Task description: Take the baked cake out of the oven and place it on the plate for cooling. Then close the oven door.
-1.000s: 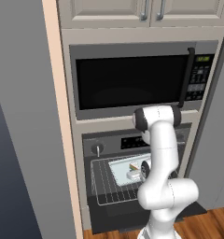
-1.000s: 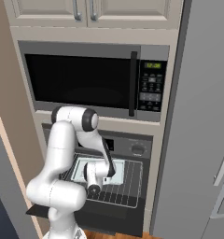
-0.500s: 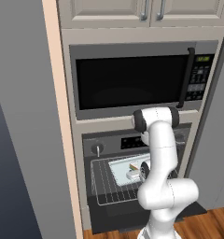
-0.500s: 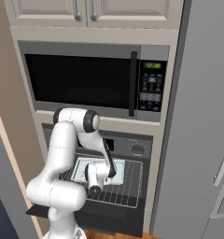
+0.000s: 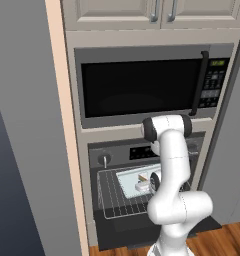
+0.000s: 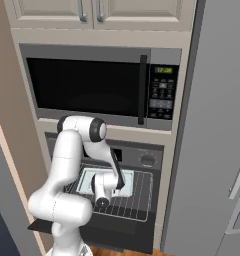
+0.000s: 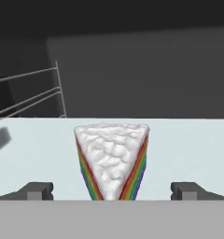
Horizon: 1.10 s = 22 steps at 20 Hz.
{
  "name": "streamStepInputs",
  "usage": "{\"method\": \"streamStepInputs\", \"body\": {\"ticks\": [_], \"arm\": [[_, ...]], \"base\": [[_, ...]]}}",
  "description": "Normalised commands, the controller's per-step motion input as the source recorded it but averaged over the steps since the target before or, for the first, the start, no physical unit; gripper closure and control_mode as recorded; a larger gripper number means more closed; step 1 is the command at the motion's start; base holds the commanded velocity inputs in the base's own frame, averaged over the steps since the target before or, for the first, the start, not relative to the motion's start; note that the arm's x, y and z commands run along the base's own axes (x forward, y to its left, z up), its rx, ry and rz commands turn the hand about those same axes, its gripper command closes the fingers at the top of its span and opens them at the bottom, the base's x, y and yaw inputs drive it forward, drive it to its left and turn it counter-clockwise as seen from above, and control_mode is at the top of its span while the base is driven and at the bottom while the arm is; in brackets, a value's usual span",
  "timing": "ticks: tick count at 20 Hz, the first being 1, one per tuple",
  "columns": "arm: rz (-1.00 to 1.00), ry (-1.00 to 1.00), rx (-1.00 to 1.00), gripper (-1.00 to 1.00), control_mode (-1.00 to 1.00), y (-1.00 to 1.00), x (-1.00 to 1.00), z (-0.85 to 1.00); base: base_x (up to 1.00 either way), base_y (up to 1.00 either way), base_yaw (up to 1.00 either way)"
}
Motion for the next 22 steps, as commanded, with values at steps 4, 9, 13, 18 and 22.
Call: {"method": "streamStepInputs", "body": {"ticks": [4, 9, 13, 18, 22], "arm": [[0.00, 0.00, 0.00, -1.00, -1.00, 0.00, 0.12, 0.00], [0.00, 0.00, 0.00, 1.00, -1.00, 0.00, 0.06, 0.00], [0.00, 0.00, 0.00, 1.00, -1.00, 0.00, 0.00, 0.00], [0.00, 0.00, 0.00, 1.00, -1.00, 0.00, 0.00, 0.00], [0.00, 0.00, 0.00, 1.00, -1.00, -0.01, -0.11, 0.02]], "base": [[0.00, 0.00, 0.00], [0.00, 0.00, 0.00], [0.00, 0.00, 0.00], [0.00, 0.00, 0.00], [0.00, 0.00, 0.00]]}}
